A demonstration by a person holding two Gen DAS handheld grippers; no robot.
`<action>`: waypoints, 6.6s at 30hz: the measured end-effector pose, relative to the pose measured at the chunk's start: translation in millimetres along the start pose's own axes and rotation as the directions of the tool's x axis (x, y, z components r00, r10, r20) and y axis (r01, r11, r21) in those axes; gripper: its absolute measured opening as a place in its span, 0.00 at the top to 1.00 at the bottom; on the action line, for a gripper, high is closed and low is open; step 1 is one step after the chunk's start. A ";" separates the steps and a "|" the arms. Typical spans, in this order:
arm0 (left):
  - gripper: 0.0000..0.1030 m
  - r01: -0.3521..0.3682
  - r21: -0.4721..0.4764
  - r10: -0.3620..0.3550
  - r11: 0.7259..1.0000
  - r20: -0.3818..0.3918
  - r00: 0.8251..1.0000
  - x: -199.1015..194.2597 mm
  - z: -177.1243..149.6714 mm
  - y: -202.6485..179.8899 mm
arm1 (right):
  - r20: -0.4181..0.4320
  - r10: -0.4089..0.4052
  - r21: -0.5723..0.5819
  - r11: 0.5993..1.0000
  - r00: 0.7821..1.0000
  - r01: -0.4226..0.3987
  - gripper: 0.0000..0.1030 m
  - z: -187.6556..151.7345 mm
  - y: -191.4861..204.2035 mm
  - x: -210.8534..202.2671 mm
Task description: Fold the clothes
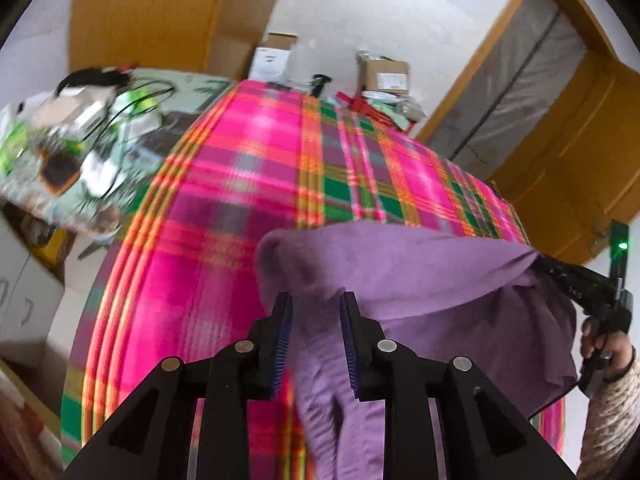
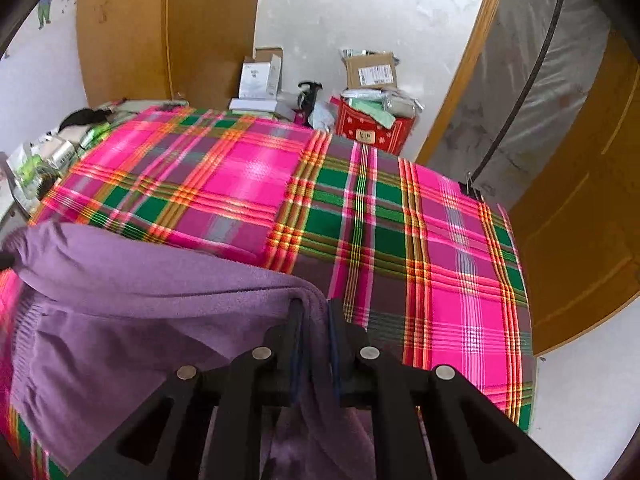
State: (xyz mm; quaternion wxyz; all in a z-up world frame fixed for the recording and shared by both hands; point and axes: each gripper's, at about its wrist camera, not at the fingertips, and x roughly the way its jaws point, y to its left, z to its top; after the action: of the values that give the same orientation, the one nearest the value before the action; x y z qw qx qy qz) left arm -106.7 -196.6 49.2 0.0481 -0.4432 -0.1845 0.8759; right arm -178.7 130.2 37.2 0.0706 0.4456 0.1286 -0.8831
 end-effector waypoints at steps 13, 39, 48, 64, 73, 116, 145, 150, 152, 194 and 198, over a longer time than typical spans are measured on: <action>0.76 0.060 0.011 -0.059 0.998 -0.093 0.994 -2.9 -56.9 -1.0 | 0.108 0.084 -0.055 0.995 0.991 -0.078 0.86 -32.3 35.9 -74.4; 0.96 0.058 0.010 -0.057 0.998 -0.062 0.996 2.4 -66.0 -9.1 | 0.022 0.342 -0.002 0.940 0.940 -0.342 0.77 -138.0 98.9 -57.6; 0.94 0.014 -0.031 -0.016 0.999 -0.052 0.998 0.4 -70.2 5.8 | 0.014 0.379 0.024 0.925 0.925 -0.379 0.77 -143.3 96.6 -54.3; 0.69 0.042 -0.228 -0.078 0.973 -0.151 0.986 -35.9 -123.0 33.8 | 0.058 0.421 -0.098 0.905 0.905 -0.414 0.61 -168.0 110.2 -74.2; 0.63 0.080 -0.328 -0.131 0.941 -0.139 0.982 -31.4 -129.0 22.2 | 0.031 0.442 -0.115 0.893 0.897 -0.436 0.61 -179.5 123.2 -70.1; 0.76 0.199 -0.489 -0.165 0.850 0.112 0.980 -32.9 -99.6 51.9 | 0.314 0.568 0.554 0.541 0.761 -0.632 0.59 -192.3 -11.4 -44.5; 0.76 0.144 -0.471 -0.048 0.870 0.210 0.976 -111.5 -129.5 84.3 | 0.369 0.466 0.437 0.677 0.804 -0.592 0.93 -211.8 -18.3 -126.6; 0.76 0.112 -0.481 -0.009 0.869 0.212 0.977 -127.8 -145.7 93.7 | 0.341 0.471 0.414 0.702 0.813 -0.580 0.93 -227.9 -14.4 -135.1; 0.76 0.099 -0.481 0.000 0.871 0.201 0.980 -127.2 -150.2 94.8 | 0.323 0.482 0.415 0.701 0.814 -0.580 0.93 -234.4 -12.2 -133.4; 0.73 -0.211 0.024 0.202 0.977 0.211 0.956 -129.1 -156.1 -61.4 | 0.237 0.309 0.405 0.830 0.921 -0.383 0.90 -297.1 -42.7 -152.2; 0.73 -0.216 0.081 0.193 0.973 0.223 0.956 -125.2 -154.7 -82.7 | 0.244 0.294 0.417 0.828 0.924 -0.374 0.90 -301.5 -49.5 -155.5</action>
State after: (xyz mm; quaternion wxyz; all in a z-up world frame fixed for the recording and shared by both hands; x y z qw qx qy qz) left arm 85.0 -107.6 91.1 -0.0398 -0.3601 -0.0955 0.9272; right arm 133.5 266.5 -1.2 0.1286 0.3884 -0.1689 -0.8967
